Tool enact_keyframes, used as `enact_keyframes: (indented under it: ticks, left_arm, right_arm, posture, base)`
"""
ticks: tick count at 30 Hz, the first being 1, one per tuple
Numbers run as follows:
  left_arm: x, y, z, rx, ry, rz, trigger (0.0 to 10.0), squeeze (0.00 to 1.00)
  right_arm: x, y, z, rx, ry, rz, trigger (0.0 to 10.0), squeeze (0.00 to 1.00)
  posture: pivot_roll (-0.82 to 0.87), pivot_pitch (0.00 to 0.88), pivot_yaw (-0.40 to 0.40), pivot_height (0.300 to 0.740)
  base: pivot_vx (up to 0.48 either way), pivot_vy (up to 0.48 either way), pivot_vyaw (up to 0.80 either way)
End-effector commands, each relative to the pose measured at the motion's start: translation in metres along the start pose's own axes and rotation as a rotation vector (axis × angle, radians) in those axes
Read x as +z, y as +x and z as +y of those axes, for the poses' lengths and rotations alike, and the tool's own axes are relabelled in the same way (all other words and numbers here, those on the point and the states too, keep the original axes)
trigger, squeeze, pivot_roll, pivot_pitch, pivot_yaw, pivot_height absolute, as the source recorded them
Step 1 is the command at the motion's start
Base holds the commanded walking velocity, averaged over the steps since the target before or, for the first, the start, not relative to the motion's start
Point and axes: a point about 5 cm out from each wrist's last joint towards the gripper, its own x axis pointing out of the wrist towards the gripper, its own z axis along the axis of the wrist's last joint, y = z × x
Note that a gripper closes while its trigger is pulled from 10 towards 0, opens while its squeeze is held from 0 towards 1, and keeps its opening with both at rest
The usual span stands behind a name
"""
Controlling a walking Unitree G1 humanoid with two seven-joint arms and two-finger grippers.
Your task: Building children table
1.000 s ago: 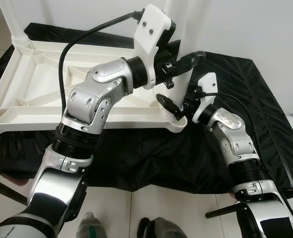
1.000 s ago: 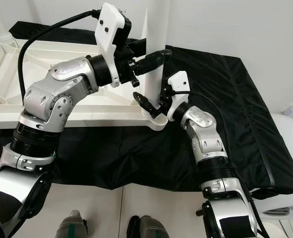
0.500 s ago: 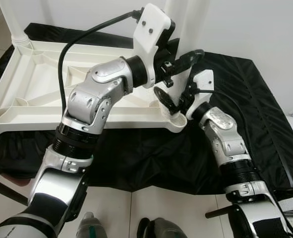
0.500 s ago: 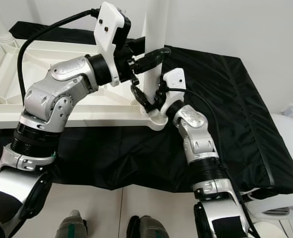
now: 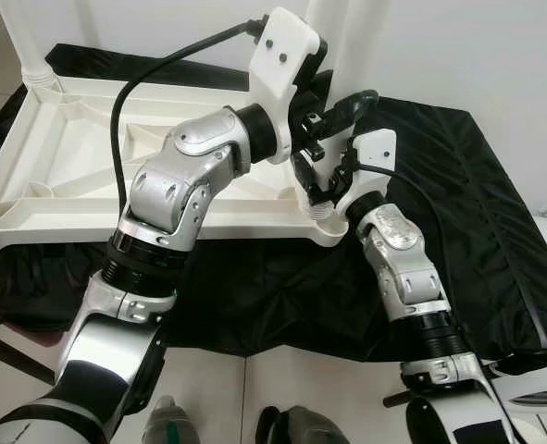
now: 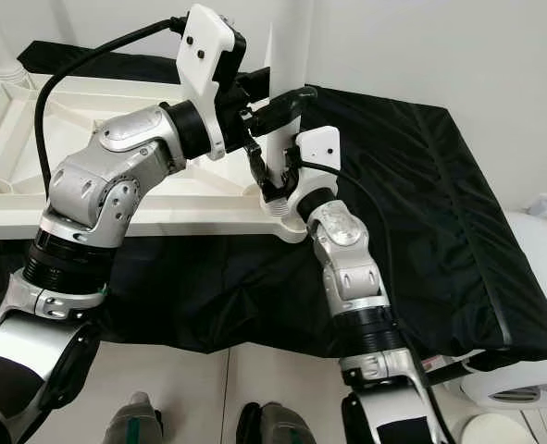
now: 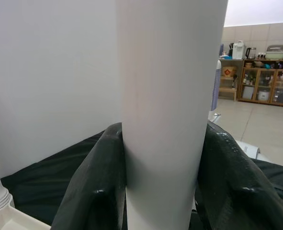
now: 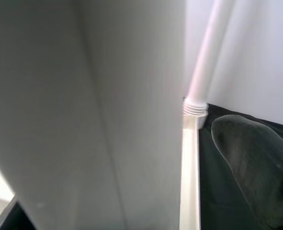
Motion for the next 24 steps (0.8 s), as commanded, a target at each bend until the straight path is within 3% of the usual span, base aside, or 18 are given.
enact_keyframes:
  ticks: [1,6,17,18,24]
  left_arm:
    - [0.003,0.004,-0.007,-0.038,0.007,-0.021,10.0,0.0]
    - [0.003,0.005,-0.006,-0.036,0.008,-0.023,10.0,0.0]
    - [0.003,0.005,-0.005,-0.031,0.012,-0.024,10.0,0.0]
    - [0.003,0.005,-0.005,-0.029,0.014,-0.022,10.0,0.0]
    - [0.003,0.005,-0.005,-0.027,0.019,-0.019,10.0,0.0]
  right_arm:
    - [-0.003,-0.003,-0.004,-0.041,-0.011,0.024,10.0,0.0]
    - [-0.002,-0.005,0.004,-0.149,-0.049,0.048,10.0,0.0]
    - [-0.001,-0.006,0.012,-0.195,-0.027,0.073,10.0,0.0]
    - [0.001,-0.006,0.013,-0.196,-0.025,0.07,9.5,0.0]
    - [0.005,-0.006,0.014,-0.203,-0.019,0.064,10.0,0.0]
  posture:
    - [0.09,0.025,-0.129,0.74]
    - [0.09,0.027,-0.129,0.74]
    - [0.09,0.028,-0.134,0.74]
    - [0.09,0.027,-0.134,0.74]
    - [0.09,0.025,-0.136,0.74]
  base:
    - [0.0,0.0,0.0]
    - [0.0,0.0,0.0]
    - [0.0,0.0,0.0]
    - [0.0,0.0,0.0]
    - [0.0,0.0,0.0]
